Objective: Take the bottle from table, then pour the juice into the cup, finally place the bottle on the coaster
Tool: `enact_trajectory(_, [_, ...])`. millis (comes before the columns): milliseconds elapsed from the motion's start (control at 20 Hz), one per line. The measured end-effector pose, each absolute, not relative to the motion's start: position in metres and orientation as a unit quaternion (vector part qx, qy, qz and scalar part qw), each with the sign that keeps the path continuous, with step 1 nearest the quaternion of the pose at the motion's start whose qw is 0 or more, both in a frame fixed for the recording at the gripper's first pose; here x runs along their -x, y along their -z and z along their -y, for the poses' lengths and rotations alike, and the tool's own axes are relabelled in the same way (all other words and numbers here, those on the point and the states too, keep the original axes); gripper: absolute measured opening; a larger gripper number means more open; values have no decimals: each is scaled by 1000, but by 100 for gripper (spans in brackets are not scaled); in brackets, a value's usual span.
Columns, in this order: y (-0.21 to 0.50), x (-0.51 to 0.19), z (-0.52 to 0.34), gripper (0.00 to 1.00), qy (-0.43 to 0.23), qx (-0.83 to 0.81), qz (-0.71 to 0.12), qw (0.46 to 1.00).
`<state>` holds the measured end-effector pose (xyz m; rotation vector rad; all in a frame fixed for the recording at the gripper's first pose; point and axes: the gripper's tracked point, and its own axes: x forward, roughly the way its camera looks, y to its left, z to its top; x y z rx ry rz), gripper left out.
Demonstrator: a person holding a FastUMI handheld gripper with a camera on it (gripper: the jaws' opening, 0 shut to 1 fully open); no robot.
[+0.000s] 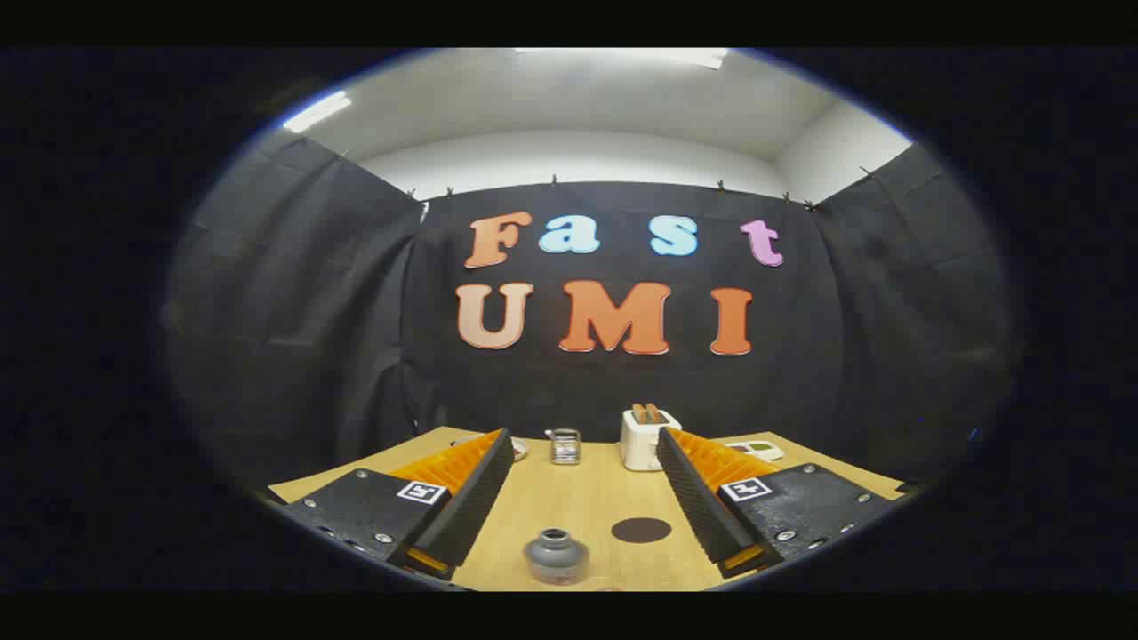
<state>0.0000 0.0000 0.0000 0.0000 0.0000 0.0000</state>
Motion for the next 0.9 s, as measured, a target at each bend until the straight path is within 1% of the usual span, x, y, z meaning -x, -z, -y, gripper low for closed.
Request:
enact_trajectory(250, [2, 17, -46, 96, -5, 10, 6, 1000])
enact_trajectory(450, [32, 24, -32, 96, 35, -4, -16, 999])
enact_trajectory(800, [25, 16, -20, 96, 67, 2, 6, 998])
enact_trajectory(900, [25, 10, -24, 96, 66, 2, 6, 998])
